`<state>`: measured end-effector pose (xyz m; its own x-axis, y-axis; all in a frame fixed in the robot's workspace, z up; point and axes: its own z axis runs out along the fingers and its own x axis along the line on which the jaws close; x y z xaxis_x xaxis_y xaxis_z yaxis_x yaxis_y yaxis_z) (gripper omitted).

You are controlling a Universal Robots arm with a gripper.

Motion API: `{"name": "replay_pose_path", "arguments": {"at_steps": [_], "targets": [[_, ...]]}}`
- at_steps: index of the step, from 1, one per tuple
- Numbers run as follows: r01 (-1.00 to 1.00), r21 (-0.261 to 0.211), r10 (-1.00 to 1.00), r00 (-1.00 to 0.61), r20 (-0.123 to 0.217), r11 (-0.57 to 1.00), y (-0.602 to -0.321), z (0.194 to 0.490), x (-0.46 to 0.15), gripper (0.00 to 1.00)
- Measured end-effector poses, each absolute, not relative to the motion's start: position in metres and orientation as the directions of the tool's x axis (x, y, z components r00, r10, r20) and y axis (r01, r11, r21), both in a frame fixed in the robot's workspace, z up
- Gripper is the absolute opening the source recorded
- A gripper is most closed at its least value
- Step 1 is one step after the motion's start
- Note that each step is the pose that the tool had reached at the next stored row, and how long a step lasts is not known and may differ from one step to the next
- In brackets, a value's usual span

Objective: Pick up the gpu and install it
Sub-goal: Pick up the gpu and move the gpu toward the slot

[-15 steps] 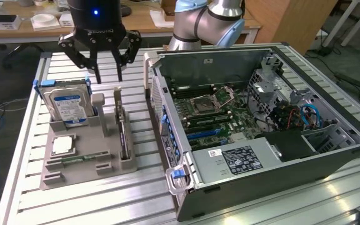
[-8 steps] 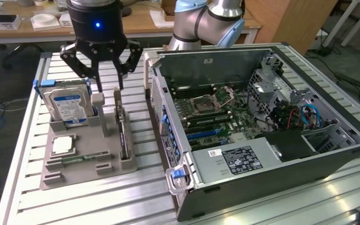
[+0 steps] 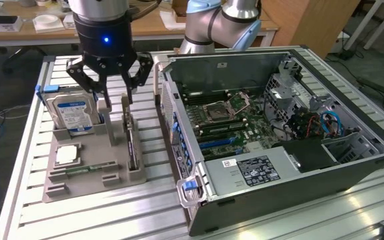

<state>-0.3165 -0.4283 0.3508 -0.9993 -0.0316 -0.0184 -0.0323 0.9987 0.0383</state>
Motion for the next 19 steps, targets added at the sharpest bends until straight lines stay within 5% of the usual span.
{"name": "replay_pose_path", "arguments": {"at_steps": [19], "targets": [[-0.033,0.038,-0.033,-0.999,-0.019,0.999,-0.447,0.328,-0.316,0.47]]}}
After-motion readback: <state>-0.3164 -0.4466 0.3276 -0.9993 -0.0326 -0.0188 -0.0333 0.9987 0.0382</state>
